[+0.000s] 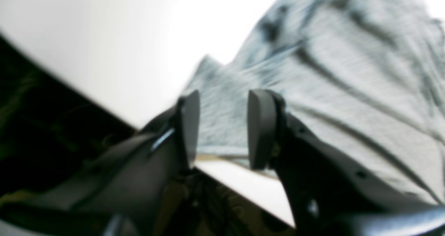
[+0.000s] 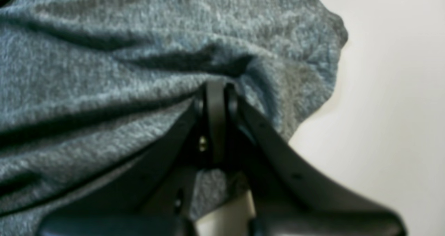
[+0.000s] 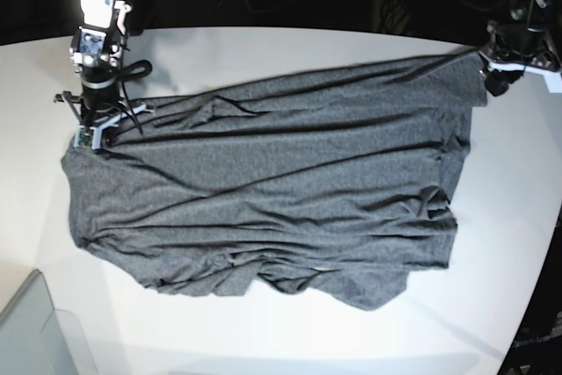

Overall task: Layout the t-shirt on the table in an organized manner, then fold the t-shirt properly
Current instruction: 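Pull the held corner with the left gripper outward, tensioning the shirt, then release the corners and move both grippers along the shirt's sides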

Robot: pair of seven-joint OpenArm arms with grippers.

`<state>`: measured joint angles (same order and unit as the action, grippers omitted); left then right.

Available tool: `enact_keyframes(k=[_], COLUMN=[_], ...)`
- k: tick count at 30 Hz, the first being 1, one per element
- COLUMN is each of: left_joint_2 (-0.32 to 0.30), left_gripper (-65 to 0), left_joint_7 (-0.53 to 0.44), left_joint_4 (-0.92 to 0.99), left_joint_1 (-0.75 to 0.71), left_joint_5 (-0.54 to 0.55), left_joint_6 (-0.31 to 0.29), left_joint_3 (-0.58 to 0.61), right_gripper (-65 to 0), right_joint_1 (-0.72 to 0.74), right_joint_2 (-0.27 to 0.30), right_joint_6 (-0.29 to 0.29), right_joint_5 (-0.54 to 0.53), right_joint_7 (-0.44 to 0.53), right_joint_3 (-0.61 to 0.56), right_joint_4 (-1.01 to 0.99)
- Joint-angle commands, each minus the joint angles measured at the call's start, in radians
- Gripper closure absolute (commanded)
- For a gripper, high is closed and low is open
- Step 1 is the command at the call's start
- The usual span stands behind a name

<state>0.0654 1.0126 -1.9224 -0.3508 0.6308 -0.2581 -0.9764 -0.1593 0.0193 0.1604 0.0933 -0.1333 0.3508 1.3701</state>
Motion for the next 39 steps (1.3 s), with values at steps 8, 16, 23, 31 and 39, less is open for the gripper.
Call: enact_keyframes(k=[8,16,23,31,39], left_joint_2=[-0.008,-0.009,-0.009,-0.011,-0.034], left_gripper=[-22.9,-23.0,-23.0,-23.0,-22.5], left_joint_7=[-0.016,-0.03,-0.116,-0.117,-0.117], left_joint_4=[0.133,0.288,0.381,0.374,0.381], left_joint_1=[0.24,0.352,0.365,0.356,0.353], left_joint_5=[-0.242,-0.454,-0.461,-0.454,-0.461], left_joint_6=[0.006,0.004,0.004,0.003,0.003], left_joint_3=[0.146,0.225,0.245,0.31,0.305], right_gripper=[0.0,0.0,0.0,0.0,0.0], right_joint_1=[-0.003,-0.001,0.0,0.007,0.008], right_joint_2=[0.003,0.009,0.009,0.009,0.009], right_joint_6=[-0.003,-0.003,-0.003,-0.003,-0.003], right_joint_5=[0.006,0.007,0.007,0.009,0.009], right_joint_7=[-0.024,-0.024,-0.024,-0.024,-0.024], right_joint_3=[0.0,0.003,0.0,0.0,0.0], right_joint_4=[0.009,0.009,0.009,0.007,0.002])
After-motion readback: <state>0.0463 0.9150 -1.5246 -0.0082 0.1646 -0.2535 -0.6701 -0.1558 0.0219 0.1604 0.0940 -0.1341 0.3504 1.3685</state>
